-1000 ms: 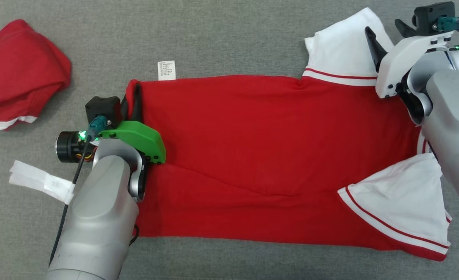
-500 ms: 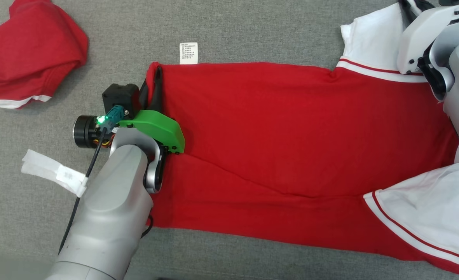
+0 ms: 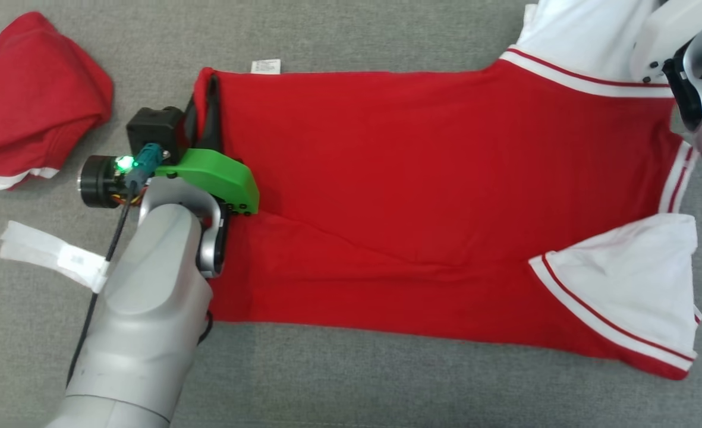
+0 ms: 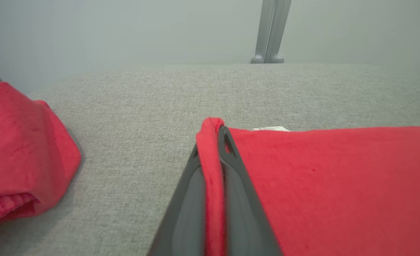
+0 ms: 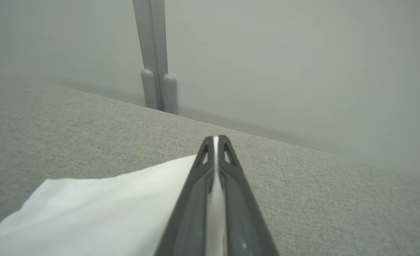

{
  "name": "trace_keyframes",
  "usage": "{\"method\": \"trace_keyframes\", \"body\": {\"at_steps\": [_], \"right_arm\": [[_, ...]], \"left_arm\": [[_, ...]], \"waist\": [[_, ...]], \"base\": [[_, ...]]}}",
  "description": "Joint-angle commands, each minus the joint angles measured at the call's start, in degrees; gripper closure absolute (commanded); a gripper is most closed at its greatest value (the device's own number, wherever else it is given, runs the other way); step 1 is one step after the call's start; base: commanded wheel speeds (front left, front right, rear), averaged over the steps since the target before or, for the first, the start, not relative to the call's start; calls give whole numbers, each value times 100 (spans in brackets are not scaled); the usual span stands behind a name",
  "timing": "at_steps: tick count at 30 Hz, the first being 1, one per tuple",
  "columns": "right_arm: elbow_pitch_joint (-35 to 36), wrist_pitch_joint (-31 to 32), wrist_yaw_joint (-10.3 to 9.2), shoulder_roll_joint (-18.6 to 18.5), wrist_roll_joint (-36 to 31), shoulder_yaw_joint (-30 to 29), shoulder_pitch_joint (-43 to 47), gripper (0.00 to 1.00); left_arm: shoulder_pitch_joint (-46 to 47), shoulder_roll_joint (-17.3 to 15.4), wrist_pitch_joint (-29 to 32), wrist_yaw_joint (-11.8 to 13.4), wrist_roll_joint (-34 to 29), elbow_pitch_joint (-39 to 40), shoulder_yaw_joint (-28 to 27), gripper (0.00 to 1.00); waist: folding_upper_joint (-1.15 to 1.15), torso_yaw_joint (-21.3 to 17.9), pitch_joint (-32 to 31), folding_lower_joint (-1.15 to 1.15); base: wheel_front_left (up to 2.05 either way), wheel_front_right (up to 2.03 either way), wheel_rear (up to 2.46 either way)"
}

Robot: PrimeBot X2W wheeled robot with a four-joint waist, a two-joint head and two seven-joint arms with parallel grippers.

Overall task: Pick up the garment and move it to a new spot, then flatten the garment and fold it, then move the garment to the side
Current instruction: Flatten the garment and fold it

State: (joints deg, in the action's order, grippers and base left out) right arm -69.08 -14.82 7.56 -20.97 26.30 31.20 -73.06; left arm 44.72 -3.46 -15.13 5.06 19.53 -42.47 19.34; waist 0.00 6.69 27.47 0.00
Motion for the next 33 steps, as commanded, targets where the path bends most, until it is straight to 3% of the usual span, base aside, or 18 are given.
{"method": "trace_keyframes", "body": {"at_steps": [1, 10, 19, 27, 33], "right_arm": [[202, -47, -15, 2, -81, -101, 30, 100], [1490, -41, -13, 226, -177, -928, 1405, 100], [2703, -39, -13, 513, 20, -1357, 3302, 100], [3328, -39, -13, 726, 278, -1604, 4536, 100], [3359, -39, -13, 871, 393, -1757, 5070, 100]], "left_arm": [[-26, -126, -1, -38, -120, 30, -108, 100], [-649, -465, -1, -340, -599, 189, -498, 100], [-1762, -538, -1, -549, -919, 501, -817, 100], [-2608, -435, -1, -658, -1143, 682, -1067, 100], [-3046, -327, -1, -693, -1231, 775, -1236, 100]], "waist": [[0, -231, -201, 0], [0, -817, -788, 0], [0, -1193, -1447, 0], [0, -1303, -1880, 0], [0, -1340, -2038, 0]], "base": [[0, 0, 0], [0, 0, 0], [0, 0, 0], [0, 0, 0], [0, 0, 0]]}}
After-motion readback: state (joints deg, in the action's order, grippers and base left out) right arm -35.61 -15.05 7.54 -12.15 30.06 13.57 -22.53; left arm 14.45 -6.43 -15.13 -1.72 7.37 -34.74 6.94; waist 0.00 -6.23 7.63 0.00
